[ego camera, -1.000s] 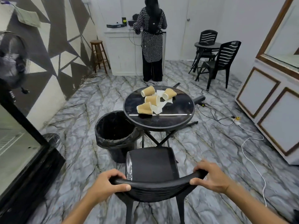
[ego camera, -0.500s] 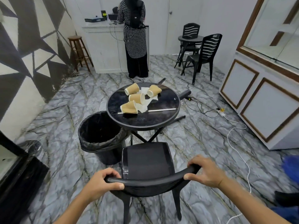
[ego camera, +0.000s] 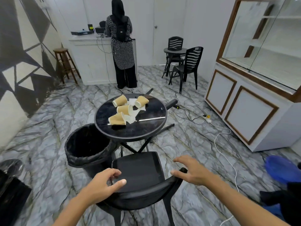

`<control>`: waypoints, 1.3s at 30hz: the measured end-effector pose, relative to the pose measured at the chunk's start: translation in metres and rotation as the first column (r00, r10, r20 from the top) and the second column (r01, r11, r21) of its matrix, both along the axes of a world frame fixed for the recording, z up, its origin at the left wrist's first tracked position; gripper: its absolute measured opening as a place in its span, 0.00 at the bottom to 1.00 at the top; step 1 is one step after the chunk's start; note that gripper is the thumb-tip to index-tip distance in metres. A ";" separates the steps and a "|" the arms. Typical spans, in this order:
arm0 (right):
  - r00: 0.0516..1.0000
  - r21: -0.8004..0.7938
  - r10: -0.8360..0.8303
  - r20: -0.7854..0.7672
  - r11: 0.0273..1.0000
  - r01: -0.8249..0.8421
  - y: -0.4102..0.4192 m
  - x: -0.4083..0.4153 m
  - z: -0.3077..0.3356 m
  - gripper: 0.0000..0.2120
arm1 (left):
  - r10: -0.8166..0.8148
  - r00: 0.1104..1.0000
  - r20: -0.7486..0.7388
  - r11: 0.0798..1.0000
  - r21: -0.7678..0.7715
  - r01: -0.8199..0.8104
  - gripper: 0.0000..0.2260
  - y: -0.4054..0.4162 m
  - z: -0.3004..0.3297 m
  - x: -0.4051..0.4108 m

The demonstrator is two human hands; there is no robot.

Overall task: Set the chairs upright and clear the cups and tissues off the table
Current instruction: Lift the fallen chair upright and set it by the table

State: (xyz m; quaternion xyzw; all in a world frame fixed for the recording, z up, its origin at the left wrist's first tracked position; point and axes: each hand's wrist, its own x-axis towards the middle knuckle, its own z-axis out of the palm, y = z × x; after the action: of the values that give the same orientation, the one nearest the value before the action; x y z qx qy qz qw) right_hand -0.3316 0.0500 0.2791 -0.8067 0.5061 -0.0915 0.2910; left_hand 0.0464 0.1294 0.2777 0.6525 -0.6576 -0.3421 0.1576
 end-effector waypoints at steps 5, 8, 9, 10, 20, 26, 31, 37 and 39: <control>0.997 -0.039 -0.009 -0.077 0.999 0.006 -0.029 -0.013 0.018 0.33 | -0.088 0.993 0.075 0.995 -0.030 0.091 0.40 -0.046 0.009 -0.061; 0.988 -0.043 -0.001 -0.153 0.999 -0.006 -0.055 -0.030 0.032 0.34 | -0.164 0.976 0.145 0.986 0.035 0.161 0.36 -0.087 0.019 -0.109; 0.983 -0.037 0.001 -0.186 0.999 -0.008 -0.066 -0.041 0.038 0.34 | -0.183 0.970 0.160 0.983 0.043 0.179 0.36 -0.103 0.022 -0.131; 0.976 -0.035 0.006 -0.217 0.999 -0.014 -0.079 -0.054 0.044 0.35 | -0.197 0.964 0.178 0.980 0.043 0.193 0.35 -0.119 0.028 -0.153; 0.905 -0.132 0.029 -0.425 0.987 -0.094 -0.193 -0.187 0.078 0.40 | -0.206 0.929 0.307 0.975 -0.023 0.223 0.56 -0.250 0.069 -0.315; 0.901 -0.164 -0.033 -0.433 0.986 -0.043 -0.250 -0.239 0.088 0.39 | -0.229 0.908 0.350 0.970 0.001 0.244 0.40 -0.314 0.078 -0.364; 0.912 -0.180 -0.042 -0.408 0.983 -0.036 -0.308 -0.260 0.090 0.37 | -0.247 0.894 0.374 0.964 0.004 0.265 0.43 -0.376 0.080 -0.384; 0.909 -0.200 -0.034 -0.416 0.978 -0.055 -0.410 -0.267 0.094 0.37 | -0.236 0.889 0.392 0.963 -0.028 0.268 0.42 -0.478 0.075 -0.387; 0.907 -0.199 -0.036 -0.420 0.979 -0.053 -0.450 -0.265 0.096 0.38 | -0.221 0.902 0.371 0.968 -0.030 0.250 0.46 -0.514 0.072 -0.384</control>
State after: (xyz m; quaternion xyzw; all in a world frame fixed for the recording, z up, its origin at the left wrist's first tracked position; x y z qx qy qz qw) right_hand -0.5968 -0.3995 0.3750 -0.8353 0.5412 0.0342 0.0904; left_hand -0.3372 -0.3849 0.3493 0.6137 -0.7620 -0.2063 0.0153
